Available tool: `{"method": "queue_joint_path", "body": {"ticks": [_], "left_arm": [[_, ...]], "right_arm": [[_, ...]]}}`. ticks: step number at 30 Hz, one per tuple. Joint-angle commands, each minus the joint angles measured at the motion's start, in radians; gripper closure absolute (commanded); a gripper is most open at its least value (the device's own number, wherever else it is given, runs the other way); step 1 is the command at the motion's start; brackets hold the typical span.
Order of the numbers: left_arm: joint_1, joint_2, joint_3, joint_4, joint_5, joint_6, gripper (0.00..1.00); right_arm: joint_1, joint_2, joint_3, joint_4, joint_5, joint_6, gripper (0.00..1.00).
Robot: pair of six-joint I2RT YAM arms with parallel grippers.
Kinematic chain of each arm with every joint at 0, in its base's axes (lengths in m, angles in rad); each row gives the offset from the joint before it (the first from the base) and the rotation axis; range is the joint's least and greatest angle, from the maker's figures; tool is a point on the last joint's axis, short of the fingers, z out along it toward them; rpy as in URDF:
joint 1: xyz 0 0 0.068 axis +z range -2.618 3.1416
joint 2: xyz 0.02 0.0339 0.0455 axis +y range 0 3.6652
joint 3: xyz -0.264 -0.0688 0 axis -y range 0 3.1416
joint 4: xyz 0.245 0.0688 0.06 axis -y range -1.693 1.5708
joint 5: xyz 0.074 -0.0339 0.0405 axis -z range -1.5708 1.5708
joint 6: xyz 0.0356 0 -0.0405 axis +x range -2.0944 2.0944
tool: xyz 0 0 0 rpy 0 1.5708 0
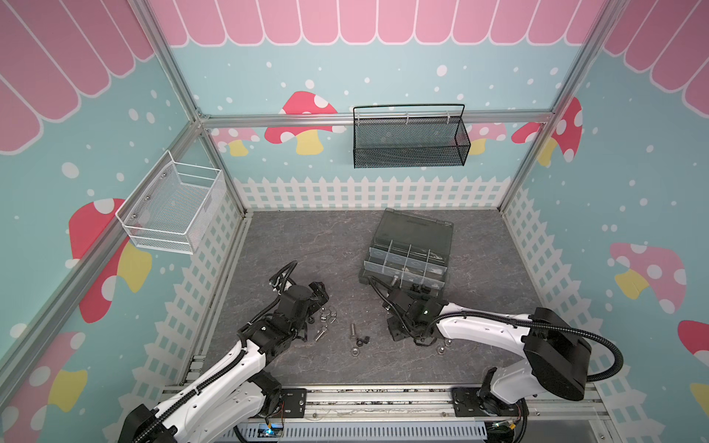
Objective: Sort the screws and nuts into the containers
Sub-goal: 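Carry the silver bolt with the right gripper and release it into the near compartment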
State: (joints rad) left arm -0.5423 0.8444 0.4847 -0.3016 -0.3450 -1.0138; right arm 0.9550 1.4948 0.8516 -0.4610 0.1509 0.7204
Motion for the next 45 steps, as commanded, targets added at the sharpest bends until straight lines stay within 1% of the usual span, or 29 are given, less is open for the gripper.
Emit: {"method": "queue_joint_path", "body": {"ticks": [1, 6, 10, 13, 17, 23, 31, 32, 40, 43, 45], "left_arm": [[0.008, -0.023, -0.006, -0.016, -0.031, -0.017, 0.0], [0.015, -0.031, -0.015, -0.017, -0.029, -0.017, 0.0], [0.02, -0.032, -0.021, -0.015, -0.022, -0.018, 0.0], [0.023, -0.037, -0.025, -0.014, -0.016, -0.017, 0.0], [0.028, -0.043, -0.027, -0.003, -0.003, 0.005, 0.0], [0.033, -0.037, -0.028, 0.0, 0.015, 0.015, 0.0], [0.04, -0.022, -0.021, 0.005, 0.02, 0.018, 0.0], [0.041, -0.018, -0.02, 0.005, 0.047, 0.018, 0.0], [0.044, -0.009, -0.021, 0.01, 0.064, 0.019, 0.0], [0.048, -0.008, -0.024, 0.017, 0.07, 0.018, 0.0], [0.05, -0.006, -0.023, 0.02, 0.077, 0.019, 0.0]], "right_arm": [[-0.01, 0.024, 0.064, -0.023, 0.071, -0.042, 1.0], [-0.048, 0.046, 0.144, -0.029, 0.129, -0.093, 1.0], [-0.092, 0.068, 0.204, -0.025, 0.15, -0.137, 1.0], [-0.128, 0.095, 0.243, -0.008, 0.139, -0.183, 1.0], [-0.179, 0.142, 0.291, 0.02, 0.083, -0.238, 1.0], [-0.221, 0.207, 0.354, 0.031, 0.053, -0.302, 1.0], [-0.249, 0.283, 0.415, 0.031, 0.053, -0.36, 1.0], [-0.251, 0.293, 0.422, 0.031, 0.051, -0.367, 1.0], [-0.263, 0.351, 0.466, 0.032, 0.034, -0.409, 1.0], [-0.265, 0.371, 0.476, 0.031, 0.026, -0.42, 0.97], [-0.266, 0.384, 0.48, 0.031, 0.017, -0.423, 0.93]]}}
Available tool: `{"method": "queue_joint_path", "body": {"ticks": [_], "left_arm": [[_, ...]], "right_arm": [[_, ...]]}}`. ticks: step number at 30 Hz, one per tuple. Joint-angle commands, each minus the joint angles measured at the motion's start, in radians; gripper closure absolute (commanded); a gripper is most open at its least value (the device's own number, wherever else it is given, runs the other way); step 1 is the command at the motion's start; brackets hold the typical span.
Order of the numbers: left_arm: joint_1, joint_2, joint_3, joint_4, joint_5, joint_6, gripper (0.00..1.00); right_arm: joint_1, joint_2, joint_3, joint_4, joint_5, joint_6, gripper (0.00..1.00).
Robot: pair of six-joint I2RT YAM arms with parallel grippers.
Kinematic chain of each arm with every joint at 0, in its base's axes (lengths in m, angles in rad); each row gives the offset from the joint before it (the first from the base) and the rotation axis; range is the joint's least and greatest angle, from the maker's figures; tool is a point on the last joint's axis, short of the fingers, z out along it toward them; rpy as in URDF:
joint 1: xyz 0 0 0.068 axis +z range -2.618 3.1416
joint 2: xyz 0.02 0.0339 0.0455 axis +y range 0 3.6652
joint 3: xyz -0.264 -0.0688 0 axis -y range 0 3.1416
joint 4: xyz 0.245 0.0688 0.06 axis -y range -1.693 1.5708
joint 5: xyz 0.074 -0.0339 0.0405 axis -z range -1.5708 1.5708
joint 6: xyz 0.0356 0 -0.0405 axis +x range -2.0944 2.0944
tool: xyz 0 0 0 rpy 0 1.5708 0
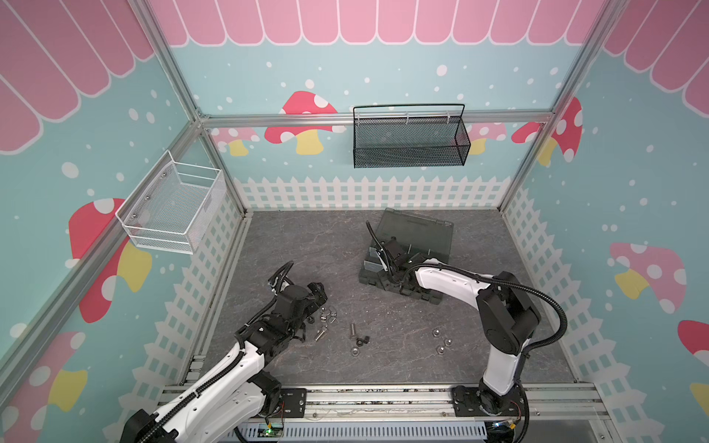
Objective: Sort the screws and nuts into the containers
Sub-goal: 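Carry the silver bolt with the right gripper and release it into the near compartment, then withdraw the right gripper from the organizer while the left gripper lowers toward a silver bolt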
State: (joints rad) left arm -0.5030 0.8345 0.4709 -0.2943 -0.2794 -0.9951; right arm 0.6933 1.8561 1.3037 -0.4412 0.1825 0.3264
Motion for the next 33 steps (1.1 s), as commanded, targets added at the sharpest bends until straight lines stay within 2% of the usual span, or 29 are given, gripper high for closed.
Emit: {"method": "queue_joint_path", "body": {"ticks": [1, 6, 11, 33], "left_arm": [[0.012, 0.005, -0.008, 0.013, 0.012, 0.002, 0.0], [0.019, 0.008, -0.005, 0.013, 0.025, 0.006, 0.0], [0.024, 0.008, -0.005, -0.003, 0.037, 0.006, 0.0], [0.047, 0.043, 0.037, -0.124, 0.107, 0.049, 0.02]], "right_arm": [[-0.005, 0.027, 0.027, 0.013, -0.02, -0.029, 0.91], [-0.005, 0.035, 0.022, 0.02, -0.037, -0.028, 0.72], [-0.005, 0.033, 0.019, 0.02, -0.038, -0.029, 0.6], [-0.005, -0.212, -0.112, 0.057, 0.068, 0.007, 0.42]]}}
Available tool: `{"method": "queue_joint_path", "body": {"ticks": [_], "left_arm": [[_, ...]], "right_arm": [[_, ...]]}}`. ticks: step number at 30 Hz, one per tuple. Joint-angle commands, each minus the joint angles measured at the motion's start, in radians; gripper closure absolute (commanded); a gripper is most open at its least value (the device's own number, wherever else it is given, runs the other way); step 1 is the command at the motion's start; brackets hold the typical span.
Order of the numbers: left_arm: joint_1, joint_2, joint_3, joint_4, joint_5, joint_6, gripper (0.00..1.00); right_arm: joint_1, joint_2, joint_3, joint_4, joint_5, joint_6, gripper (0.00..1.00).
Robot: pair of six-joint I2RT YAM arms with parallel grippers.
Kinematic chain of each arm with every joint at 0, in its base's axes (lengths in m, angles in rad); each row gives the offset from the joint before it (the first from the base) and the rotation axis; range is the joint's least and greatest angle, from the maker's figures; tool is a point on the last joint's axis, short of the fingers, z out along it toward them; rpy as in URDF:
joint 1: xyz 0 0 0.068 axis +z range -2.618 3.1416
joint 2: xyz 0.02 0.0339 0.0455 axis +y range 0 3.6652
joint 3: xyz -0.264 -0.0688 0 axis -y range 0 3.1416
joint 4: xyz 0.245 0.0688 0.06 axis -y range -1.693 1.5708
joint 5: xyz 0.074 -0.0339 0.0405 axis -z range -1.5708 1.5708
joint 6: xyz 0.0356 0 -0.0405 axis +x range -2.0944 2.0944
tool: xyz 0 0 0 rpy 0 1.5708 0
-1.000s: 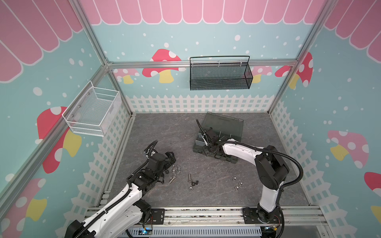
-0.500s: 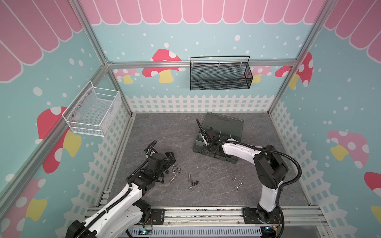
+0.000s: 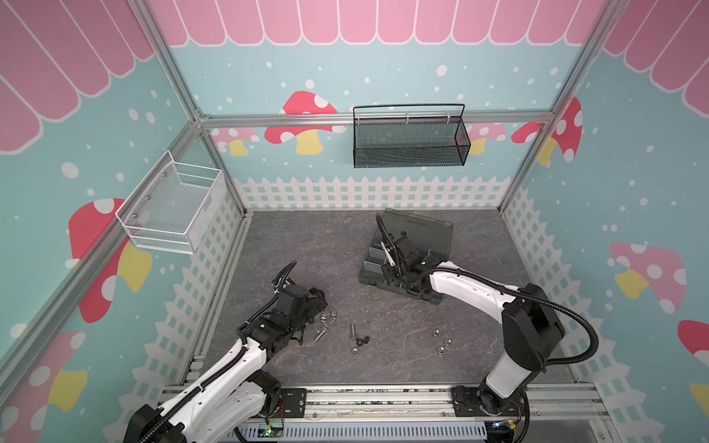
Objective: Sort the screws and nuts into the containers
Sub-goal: 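Withdraw the right gripper from the organizer while the left gripper lowers toward a silver bolt, then position the open left gripper around a silver bolt beside the wing nuts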
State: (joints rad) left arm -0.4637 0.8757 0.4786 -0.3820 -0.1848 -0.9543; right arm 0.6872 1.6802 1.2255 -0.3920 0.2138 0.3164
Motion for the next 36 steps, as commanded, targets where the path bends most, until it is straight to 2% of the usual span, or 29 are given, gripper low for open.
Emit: {"method": "queue_joint_path", "body": {"ticks": [1, 6, 7, 9, 11, 23, 30, 36], "left_arm": [[0.01, 0.001, 0.031, -0.038, 0.014, 0.009, 0.02], [0.012, -0.001, 0.029, -0.038, 0.021, 0.017, 0.02], [0.013, -0.003, 0.029, -0.038, 0.021, 0.019, 0.02], [0.014, -0.006, 0.026, -0.043, 0.025, 0.025, 0.02], [0.016, -0.007, 0.027, -0.05, 0.033, 0.036, 0.02], [0.019, -0.017, 0.019, -0.057, 0.077, 0.067, 0.02], [0.014, -0.029, -0.013, -0.058, 0.162, 0.097, 0.09], [-0.049, -0.019, -0.017, -0.089, 0.177, 0.12, 0.12]], "right_arm": [[0.002, -0.047, -0.044, 0.012, 0.043, 0.023, 0.41], [0.002, -0.142, -0.138, 0.054, 0.081, 0.06, 0.3], [0.002, -0.162, -0.157, 0.063, 0.097, 0.066, 0.26], [0.002, -0.211, -0.203, 0.08, 0.139, 0.084, 0.11], [0.002, -0.247, -0.23, 0.08, 0.184, 0.105, 0.02], [-0.001, -0.478, -0.393, 0.08, 0.367, 0.227, 0.02], [-0.002, -0.595, -0.501, 0.079, 0.457, 0.285, 0.02], [0.0, -0.65, -0.572, 0.079, 0.496, 0.326, 0.02]]}}
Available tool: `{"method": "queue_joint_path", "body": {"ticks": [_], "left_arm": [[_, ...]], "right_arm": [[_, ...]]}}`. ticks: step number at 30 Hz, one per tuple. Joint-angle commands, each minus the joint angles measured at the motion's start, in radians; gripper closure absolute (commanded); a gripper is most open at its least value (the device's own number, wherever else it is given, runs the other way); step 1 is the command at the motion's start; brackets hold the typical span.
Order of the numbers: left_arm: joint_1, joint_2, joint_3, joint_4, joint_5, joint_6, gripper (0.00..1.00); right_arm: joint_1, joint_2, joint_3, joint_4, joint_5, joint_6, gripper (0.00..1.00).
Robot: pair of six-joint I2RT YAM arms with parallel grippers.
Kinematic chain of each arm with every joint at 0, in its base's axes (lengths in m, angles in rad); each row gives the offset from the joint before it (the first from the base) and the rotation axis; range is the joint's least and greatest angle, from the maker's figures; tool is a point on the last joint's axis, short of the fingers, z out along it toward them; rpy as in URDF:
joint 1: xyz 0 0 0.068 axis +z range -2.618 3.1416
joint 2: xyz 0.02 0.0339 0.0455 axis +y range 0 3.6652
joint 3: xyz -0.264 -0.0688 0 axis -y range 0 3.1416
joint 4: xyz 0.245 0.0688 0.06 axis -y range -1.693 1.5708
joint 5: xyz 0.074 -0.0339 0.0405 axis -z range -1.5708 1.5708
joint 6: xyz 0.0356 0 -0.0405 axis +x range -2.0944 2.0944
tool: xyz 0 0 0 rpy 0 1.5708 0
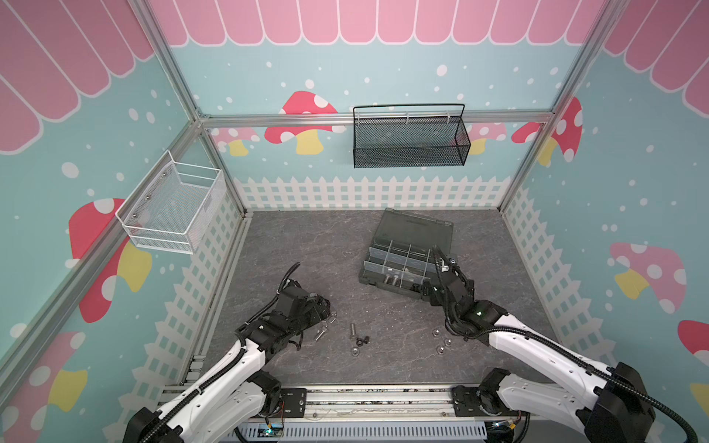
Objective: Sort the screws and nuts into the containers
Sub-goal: 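Position the open left gripper around a silver bolt beside the wing nuts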
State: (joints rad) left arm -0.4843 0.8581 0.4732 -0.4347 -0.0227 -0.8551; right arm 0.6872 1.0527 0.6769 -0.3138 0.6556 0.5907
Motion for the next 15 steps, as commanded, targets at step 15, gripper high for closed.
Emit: {"method": "queue_joint_path", "body": {"ticks": [15], "left_arm": [[-0.171, 0.017, -0.02, -0.114, -0.085, 0.019, 0.16]], "right_arm": [[-0.001, -0.1, -0.077, 0.018, 0.056, 0.087, 0.02]]}}
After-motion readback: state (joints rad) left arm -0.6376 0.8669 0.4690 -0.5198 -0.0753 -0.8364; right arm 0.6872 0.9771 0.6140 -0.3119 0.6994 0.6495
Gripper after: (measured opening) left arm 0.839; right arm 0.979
